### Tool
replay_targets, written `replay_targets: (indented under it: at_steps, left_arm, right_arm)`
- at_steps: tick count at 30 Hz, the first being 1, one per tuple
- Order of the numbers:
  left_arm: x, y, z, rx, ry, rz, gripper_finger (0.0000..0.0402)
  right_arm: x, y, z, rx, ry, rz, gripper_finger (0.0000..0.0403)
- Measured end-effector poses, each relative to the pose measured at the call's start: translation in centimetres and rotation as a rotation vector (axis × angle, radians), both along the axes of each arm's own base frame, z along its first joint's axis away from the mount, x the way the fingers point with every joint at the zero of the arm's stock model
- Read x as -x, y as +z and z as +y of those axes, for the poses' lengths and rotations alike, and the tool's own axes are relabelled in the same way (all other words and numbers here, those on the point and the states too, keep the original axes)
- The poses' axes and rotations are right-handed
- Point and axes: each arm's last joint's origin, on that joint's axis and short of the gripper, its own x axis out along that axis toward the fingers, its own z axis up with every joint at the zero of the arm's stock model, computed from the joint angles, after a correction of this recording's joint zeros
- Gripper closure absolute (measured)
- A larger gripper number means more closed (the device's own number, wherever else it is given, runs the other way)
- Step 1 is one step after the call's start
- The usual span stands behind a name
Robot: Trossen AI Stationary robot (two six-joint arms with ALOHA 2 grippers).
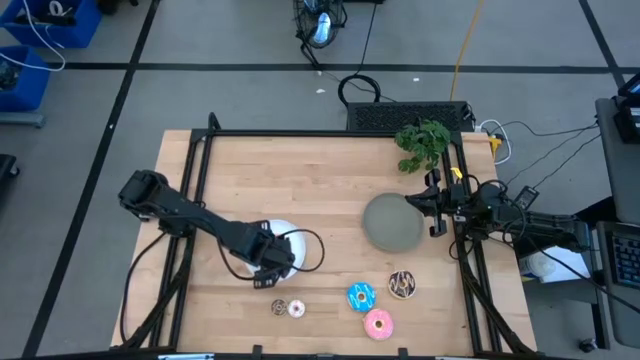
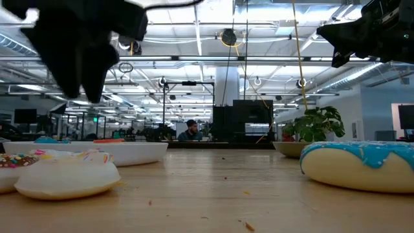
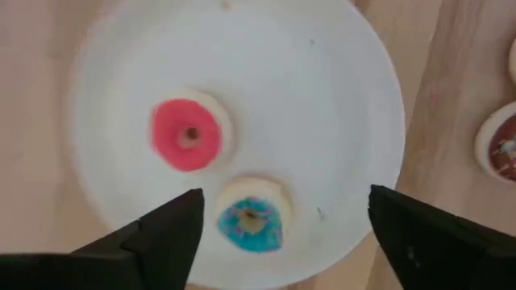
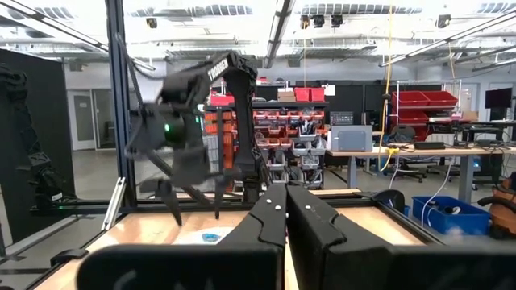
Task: Pick & Place donuts
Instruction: Put the small brown donut on the white plate
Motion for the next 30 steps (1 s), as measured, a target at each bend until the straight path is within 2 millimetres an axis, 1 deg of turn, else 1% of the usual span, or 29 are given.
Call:
replay_targets:
  at_steps: [3,6,9,13,14,15,20,24,27,30]
  left_arm:
    - [-0.3,1.9,-0.1,-0.007,0.013,0.000,0.0115]
    - [-0.5,3.3,-0.2,0.015,0.014,0.002,0.0177]
    - [-0.6,3.9,-0.4,0.044,0.027,0.000,0.0253]
    - [-0.7,4.2,-0.4,0.057,0.028,-0.005,0.0361]
    - [-0.7,4.2,-0.4,0.057,0.024,-0.005,0.0380]
    - [-0.7,4.2,-0.4,0.057,0.022,-0.005,0.0390]
    - [-0.7,4.2,-0.5,0.056,-0.017,-0.012,0.0387]
    - [-0.9,4.3,-0.7,0.016,-0.066,-0.045,0.0397]
    - [-1.1,4.3,-1.1,-0.041,-0.153,-0.096,0.0387]
    - [-1.3,4.4,-1.6,-0.028,-0.176,-0.133,0.0373]
  right_arm:
    - [0.0,0.0,0.0,0.000,0.000,0.000,0.0403]
    - [0.0,0.0,0.0,0.001,0.000,0.000,0.0403]
    - [0.0,0.0,0.0,0.002,0.000,0.001,0.0403]
    - [0.0,0.0,0.0,0.002,0.000,0.002,0.0403]
    - [0.0,0.0,0.0,0.002,0.000,0.002,0.0403]
    - [0.0,0.0,0.0,0.002,0.000,0.002,0.0403]
    - [0.0,0.0,0.0,0.002,0.000,0.005,0.0403]
    - [0.0,-0.1,0.0,0.001,0.000,0.005,0.0403]
    - [0.0,0.0,0.0,0.001,0.000,0.005,0.0403]
    - [0.0,-0.1,0.0,0.001,0.000,0.006,0.0403]
